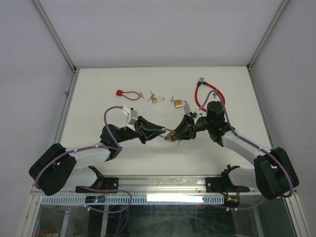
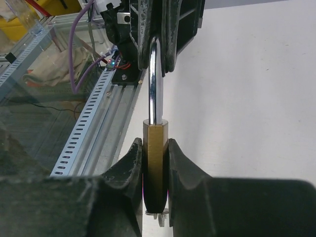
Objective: Lock with the key
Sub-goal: Lock the lock.
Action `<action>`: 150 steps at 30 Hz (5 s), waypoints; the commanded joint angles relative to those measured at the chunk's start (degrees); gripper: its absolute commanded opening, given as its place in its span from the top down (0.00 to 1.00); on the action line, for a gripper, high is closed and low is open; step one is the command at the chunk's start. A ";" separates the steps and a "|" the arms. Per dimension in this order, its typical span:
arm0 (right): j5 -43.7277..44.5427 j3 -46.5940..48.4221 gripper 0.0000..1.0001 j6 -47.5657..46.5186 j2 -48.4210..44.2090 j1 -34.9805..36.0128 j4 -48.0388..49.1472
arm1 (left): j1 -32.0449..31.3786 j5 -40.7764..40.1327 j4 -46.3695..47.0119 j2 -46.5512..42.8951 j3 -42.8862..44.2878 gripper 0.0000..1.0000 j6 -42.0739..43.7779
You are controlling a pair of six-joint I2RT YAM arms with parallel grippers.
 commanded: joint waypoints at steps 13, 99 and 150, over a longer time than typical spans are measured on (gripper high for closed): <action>5.34 19.98 1.00 -33.76 -3.83 -1.04 -50.06 | 1.19 -5.05 -32.43 -18.92 6.10 0.01 14.87; 5.77 -4.74 0.56 24.56 -3.14 0.48 35.22 | -1.29 -2.35 -5.59 -13.09 4.60 1.00 2.77; 9.58 4.16 1.00 -19.93 1.06 -1.59 -14.07 | -6.57 2.64 -38.50 3.10 15.73 1.00 30.12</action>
